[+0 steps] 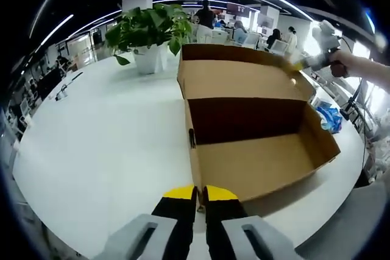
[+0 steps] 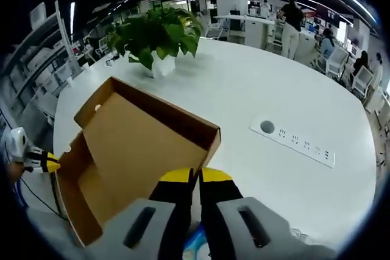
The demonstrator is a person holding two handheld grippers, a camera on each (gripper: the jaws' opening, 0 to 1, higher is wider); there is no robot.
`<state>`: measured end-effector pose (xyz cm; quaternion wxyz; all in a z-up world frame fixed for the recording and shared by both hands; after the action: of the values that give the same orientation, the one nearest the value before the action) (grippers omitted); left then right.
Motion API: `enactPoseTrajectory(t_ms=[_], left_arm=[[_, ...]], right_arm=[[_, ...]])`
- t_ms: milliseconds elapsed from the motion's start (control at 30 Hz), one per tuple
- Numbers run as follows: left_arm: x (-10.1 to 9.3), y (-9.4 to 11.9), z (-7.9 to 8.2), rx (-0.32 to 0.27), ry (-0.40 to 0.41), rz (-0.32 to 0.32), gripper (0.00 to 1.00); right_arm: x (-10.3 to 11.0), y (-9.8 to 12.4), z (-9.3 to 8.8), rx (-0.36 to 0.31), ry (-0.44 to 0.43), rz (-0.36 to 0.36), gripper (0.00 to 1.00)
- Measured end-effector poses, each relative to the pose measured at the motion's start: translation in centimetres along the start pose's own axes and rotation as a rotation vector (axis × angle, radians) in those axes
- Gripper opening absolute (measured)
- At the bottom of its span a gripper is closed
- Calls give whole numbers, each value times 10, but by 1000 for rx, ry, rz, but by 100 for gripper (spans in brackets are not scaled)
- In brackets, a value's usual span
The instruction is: Operate the shoe box by opening the lid, removing the specified soft item, and placing it in the target area until the item is outside and the box remains undamaged.
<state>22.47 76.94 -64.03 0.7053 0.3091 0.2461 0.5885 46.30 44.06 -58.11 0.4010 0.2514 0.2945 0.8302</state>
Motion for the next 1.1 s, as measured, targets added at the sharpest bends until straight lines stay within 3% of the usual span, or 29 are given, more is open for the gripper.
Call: enactPoseTrajectory(t_ms=[433,800,1100], left_arm=[[-3,1,1,0,-12,3,4],[-2,1,0,-7,-24,-6,4],[-4,2,1,-1,-39,-8,4]], right_arm=[[8,23,4,-76,18,20,0],[17,43,-4,-141,11,29,0],[24,53,-13,-196,53,24,0]])
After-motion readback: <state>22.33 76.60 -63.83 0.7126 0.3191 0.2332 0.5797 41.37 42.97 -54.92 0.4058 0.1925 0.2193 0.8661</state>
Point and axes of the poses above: the point that each gripper's makers call its tool centre point, and the gripper's own axes: y roughly backward along the fingers, x roughly to its left, z roughly out of its top, the point moved 9 cm from there along y, roughly backward along the fingers, and after that the axes turned 7 degrees about -y, right-handed, at the moved point
